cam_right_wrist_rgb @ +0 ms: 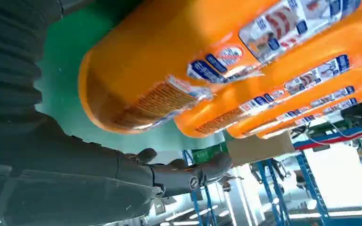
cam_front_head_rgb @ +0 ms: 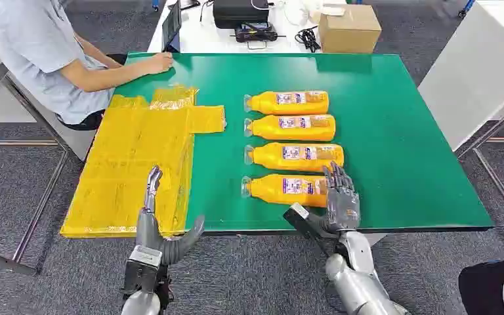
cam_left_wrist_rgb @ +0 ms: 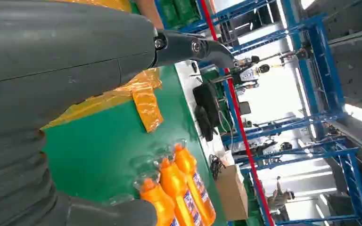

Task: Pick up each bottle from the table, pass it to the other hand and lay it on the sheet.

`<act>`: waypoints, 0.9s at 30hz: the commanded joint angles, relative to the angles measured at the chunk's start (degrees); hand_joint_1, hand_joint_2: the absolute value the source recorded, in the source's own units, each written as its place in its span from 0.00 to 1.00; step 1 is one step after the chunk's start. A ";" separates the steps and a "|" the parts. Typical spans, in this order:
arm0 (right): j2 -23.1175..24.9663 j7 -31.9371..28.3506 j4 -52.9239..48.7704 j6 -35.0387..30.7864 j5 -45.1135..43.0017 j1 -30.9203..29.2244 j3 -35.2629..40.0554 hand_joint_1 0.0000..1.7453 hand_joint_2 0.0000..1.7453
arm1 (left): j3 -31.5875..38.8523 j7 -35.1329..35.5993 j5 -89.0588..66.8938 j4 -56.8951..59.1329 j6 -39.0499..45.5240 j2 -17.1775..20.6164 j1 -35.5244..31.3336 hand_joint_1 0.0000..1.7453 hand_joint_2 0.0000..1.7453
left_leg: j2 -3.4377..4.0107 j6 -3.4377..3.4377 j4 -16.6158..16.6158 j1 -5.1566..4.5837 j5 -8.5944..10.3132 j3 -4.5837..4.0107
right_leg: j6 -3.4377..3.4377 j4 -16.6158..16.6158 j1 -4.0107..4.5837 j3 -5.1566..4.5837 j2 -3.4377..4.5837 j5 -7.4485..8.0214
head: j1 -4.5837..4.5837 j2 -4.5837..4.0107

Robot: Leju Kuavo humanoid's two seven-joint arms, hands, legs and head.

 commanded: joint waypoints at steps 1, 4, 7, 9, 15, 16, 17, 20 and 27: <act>-0.29 1.24 7.76 -0.70 0.68 -4.03 1.25 0.00 1.00 | -0.13 0.11 -0.14 3.22 -0.20 0.77 -2.68 0.00 1.00 | 0.07 -0.13 -0.04 0.05 -0.13 0.41 | -0.20 -0.04 0.06 0.39 0.05 -0.12 | 0.00 0.00; -0.26 1.54 9.38 -0.08 1.29 -4.55 1.98 0.00 1.00 | -0.02 0.11 -0.20 3.10 -0.40 0.79 -2.76 0.00 1.00 | 0.04 -0.08 -0.04 0.02 -0.06 0.23 | -0.12 -0.02 0.03 0.21 0.03 -0.06 | 0.00 0.00; -0.29 1.50 9.74 0.48 1.28 -4.72 2.17 0.00 1.00 | 0.02 0.11 -0.15 3.11 -0.53 0.74 -2.76 0.00 1.00 | 0.07 -0.09 -0.05 0.04 -0.07 0.25 | -0.13 -0.05 0.05 0.24 0.05 -0.05 | 0.00 0.00; -0.29 1.50 9.74 0.48 1.28 -4.72 2.17 0.00 1.00 | 0.02 0.11 -0.15 3.11 -0.53 0.74 -2.76 0.00 1.00 | 0.02 -0.05 -0.03 0.01 -0.02 0.11 | -0.07 -0.03 0.02 0.10 0.01 -0.02 | 0.00 0.00; -1.13 2.12 11.86 7.53 -0.35 -6.04 3.61 1.00 1.00 | 0.14 0.11 0.26 2.60 -1.06 0.78 -2.73 0.00 1.00 | 0.02 -0.04 -0.03 0.01 -0.02 0.10 | -0.07 -0.03 0.01 0.10 0.01 -0.02 | 0.00 0.00; -1.17 2.13 11.89 7.60 -0.39 -6.07 3.60 1.00 1.00 | 0.14 0.11 0.28 2.59 -1.07 0.78 -2.74 0.00 1.00 | 0.06 -0.08 -0.03 0.04 -0.08 0.26 | -0.13 -0.04 0.05 0.24 0.04 -0.06 | 0.00 0.00; -1.26 2.11 11.91 7.63 -0.44 -6.11 3.59 1.00 1.00 | 0.16 0.11 0.29 2.60 -1.09 0.78 -2.76 0.00 1.00 | 0.03 -0.06 -0.04 0.02 -0.04 0.18 | -0.10 -0.04 0.02 0.17 0.01 -0.04 | 0.00 0.00; -1.45 2.38 12.07 7.52 -0.15 -6.20 3.92 1.00 1.00 | 0.23 0.11 0.56 2.56 -1.29 0.72 -2.78 0.00 1.00 | -0.02 -0.07 -0.04 0.05 -0.03 0.19 | -0.10 -0.07 0.05 0.20 -0.04 -0.04 | 0.00 0.00; -1.97 3.03 13.42 7.93 0.70 -6.85 4.96 1.00 1.00 | 0.24 0.11 1.00 2.40 -1.40 0.56 -3.04 0.00 1.00 | -0.05 -0.11 -0.05 0.05 -0.08 0.39 | -0.16 -0.05 0.07 0.39 -0.08 -0.11 | 0.00 0.00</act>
